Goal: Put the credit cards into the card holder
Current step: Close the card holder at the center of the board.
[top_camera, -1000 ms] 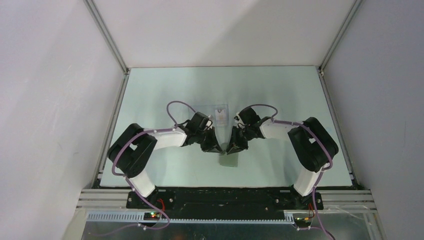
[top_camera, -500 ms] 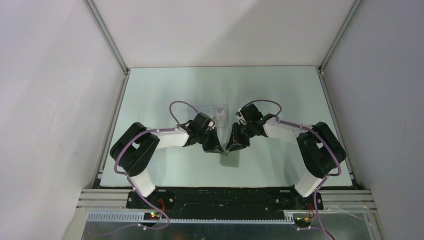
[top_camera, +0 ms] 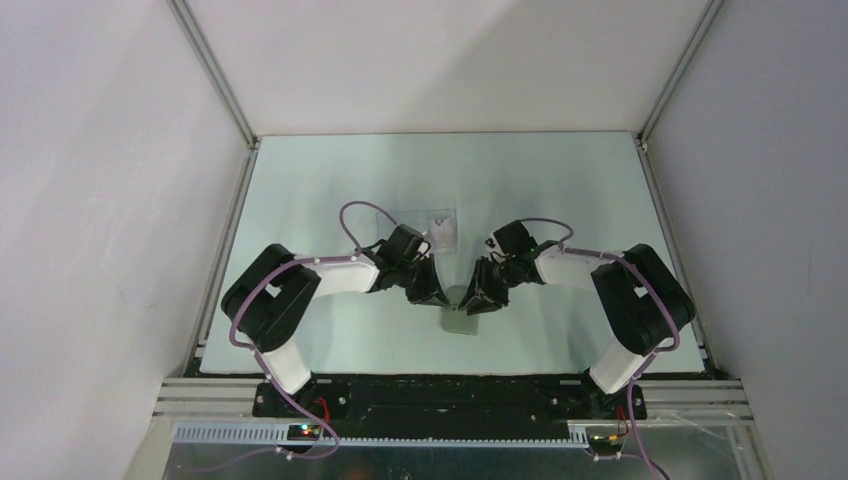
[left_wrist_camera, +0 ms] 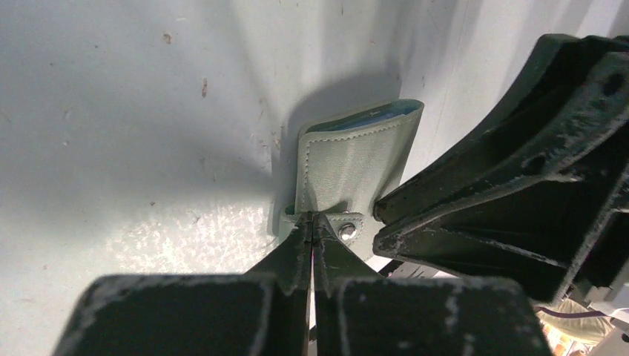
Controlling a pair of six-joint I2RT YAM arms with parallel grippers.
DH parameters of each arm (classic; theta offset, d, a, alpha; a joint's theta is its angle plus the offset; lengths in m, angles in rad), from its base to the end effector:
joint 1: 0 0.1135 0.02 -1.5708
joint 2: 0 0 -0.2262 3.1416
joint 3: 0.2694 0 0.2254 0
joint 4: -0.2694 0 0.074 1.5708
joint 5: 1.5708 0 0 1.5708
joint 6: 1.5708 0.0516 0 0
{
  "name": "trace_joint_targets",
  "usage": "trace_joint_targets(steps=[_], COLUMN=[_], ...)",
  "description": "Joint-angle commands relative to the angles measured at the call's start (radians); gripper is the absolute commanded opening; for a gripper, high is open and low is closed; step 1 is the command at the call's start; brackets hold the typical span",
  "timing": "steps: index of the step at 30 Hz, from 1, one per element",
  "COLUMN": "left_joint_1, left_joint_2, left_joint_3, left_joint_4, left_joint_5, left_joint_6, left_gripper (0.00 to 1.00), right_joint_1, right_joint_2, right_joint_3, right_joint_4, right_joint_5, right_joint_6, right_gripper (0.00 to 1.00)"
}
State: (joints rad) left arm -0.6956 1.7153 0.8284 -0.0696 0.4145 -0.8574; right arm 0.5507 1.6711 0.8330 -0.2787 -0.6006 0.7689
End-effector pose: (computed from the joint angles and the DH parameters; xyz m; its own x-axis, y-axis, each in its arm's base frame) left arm 0.2218 -0.2122 0.1078 -0.9888 -0.0761 -0.1283 0.0261 0.7585 -0.6512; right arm 0.2265 0.1733 0.1124 -0.9974 0.0607 0.0380 0.0705 0.7390 0.6700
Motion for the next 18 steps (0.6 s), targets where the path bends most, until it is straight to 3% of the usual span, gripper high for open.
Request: trace_joint_targets(steps=[1,8,18], left_joint_1=[-0.008,-0.007,-0.008], left_joint_2=[0.012,0.013,0.001], left_joint_3=[0.024,0.024,0.021], left_joint_4=[0.004,0.002,-0.002], left_joint_5=[-0.019,-0.020,-0.021], left_joint_6=[0.002,0.004,0.010], left_gripper=[0.00,0.00,0.00], right_joint_1=[-0.012,-0.012,-0.016], right_joint_2=[0.002,0.033,0.038], right_joint_3=[-0.042,-0.067,-0.060], right_joint_4=[0.127,0.228,0.220], right_joint_5=[-0.085,-0.132,-0.111], right_joint_6=[0.062,0.110,0.095], right_gripper=[0.33,0.24,0.01])
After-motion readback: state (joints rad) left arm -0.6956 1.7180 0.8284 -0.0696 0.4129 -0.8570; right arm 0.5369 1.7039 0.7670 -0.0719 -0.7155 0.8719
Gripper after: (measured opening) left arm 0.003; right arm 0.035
